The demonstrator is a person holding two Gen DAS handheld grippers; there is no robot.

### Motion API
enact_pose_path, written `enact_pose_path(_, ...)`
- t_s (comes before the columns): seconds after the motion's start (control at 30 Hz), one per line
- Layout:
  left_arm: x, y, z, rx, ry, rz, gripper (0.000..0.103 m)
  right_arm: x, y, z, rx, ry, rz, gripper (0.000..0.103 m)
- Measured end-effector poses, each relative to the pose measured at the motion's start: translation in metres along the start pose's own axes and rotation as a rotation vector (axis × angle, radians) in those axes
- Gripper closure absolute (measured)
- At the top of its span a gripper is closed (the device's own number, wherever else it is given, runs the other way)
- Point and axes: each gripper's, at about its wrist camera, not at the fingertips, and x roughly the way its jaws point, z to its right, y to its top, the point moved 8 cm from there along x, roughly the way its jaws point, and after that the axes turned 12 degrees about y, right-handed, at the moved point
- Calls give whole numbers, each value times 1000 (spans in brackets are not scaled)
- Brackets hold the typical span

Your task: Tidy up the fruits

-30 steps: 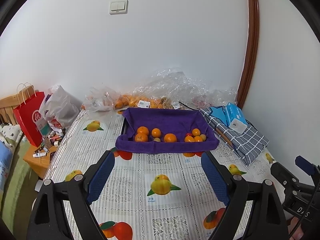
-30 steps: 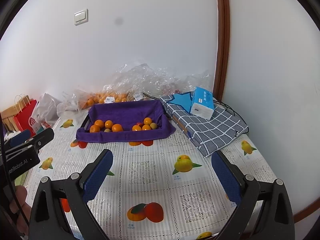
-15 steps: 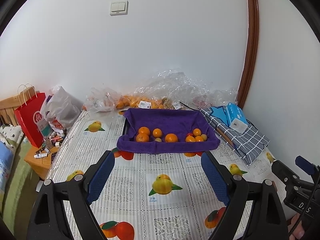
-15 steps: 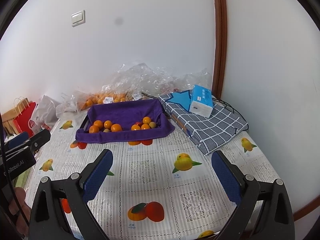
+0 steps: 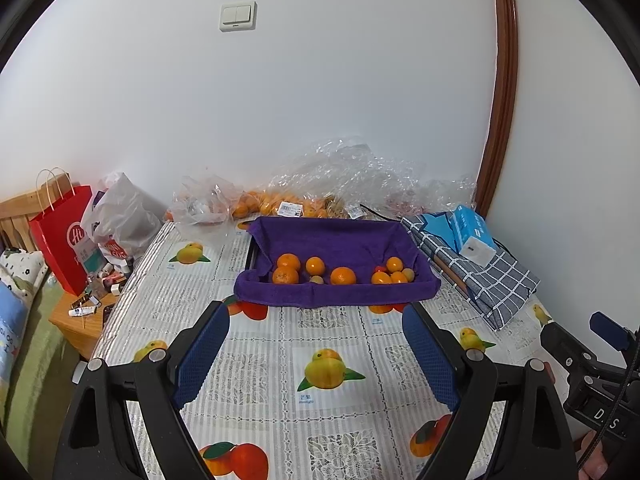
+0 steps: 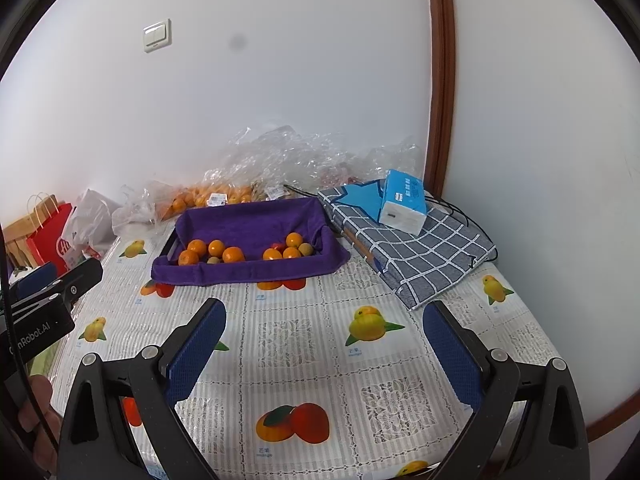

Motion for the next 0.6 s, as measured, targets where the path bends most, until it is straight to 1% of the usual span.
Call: enact_pose_path(0.6, 1, 0, -3, -3, 4, 8, 15, 2, 0, -3, -11, 7, 4, 5)
